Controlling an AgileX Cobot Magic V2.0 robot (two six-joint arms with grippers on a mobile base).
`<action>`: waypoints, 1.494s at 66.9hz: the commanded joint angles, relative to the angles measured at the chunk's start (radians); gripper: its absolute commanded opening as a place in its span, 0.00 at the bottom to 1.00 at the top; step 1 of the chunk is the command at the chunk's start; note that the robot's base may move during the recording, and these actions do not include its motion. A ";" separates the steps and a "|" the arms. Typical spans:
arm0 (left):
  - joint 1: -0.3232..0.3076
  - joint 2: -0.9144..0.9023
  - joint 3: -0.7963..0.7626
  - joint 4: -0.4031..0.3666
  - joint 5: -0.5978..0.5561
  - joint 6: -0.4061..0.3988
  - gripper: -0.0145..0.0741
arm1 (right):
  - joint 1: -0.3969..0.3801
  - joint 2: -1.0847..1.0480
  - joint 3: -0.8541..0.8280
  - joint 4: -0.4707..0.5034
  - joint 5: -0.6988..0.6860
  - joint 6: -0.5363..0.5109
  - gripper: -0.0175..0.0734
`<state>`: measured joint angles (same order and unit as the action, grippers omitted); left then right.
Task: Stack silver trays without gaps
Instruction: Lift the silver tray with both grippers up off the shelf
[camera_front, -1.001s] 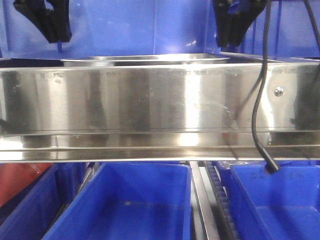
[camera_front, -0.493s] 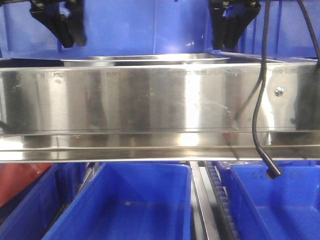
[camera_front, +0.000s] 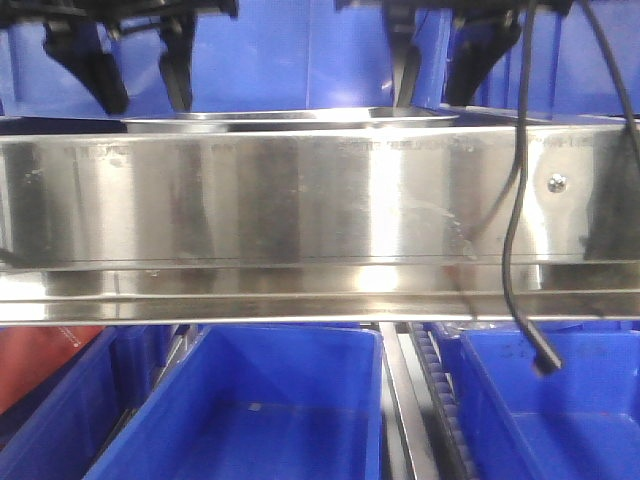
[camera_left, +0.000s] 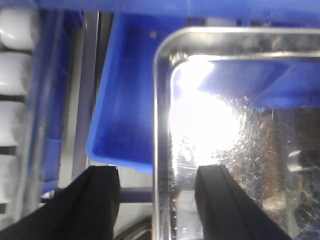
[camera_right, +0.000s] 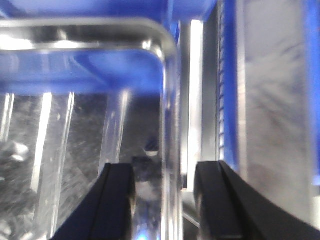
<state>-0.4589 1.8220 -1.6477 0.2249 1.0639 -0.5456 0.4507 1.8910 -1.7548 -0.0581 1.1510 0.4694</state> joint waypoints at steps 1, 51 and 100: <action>-0.003 0.003 -0.008 -0.012 0.002 -0.007 0.47 | 0.001 0.011 -0.011 0.000 -0.015 0.000 0.41; 0.018 0.049 -0.008 -0.062 -0.005 0.014 0.47 | -0.001 0.046 -0.003 -0.012 -0.005 0.002 0.41; 0.018 0.047 -0.008 -0.059 -0.013 0.014 0.15 | -0.001 0.044 -0.011 -0.012 -0.014 0.002 0.17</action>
<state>-0.4384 1.8701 -1.6516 0.1678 1.0621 -0.5361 0.4489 1.9385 -1.7567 -0.0645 1.1488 0.4821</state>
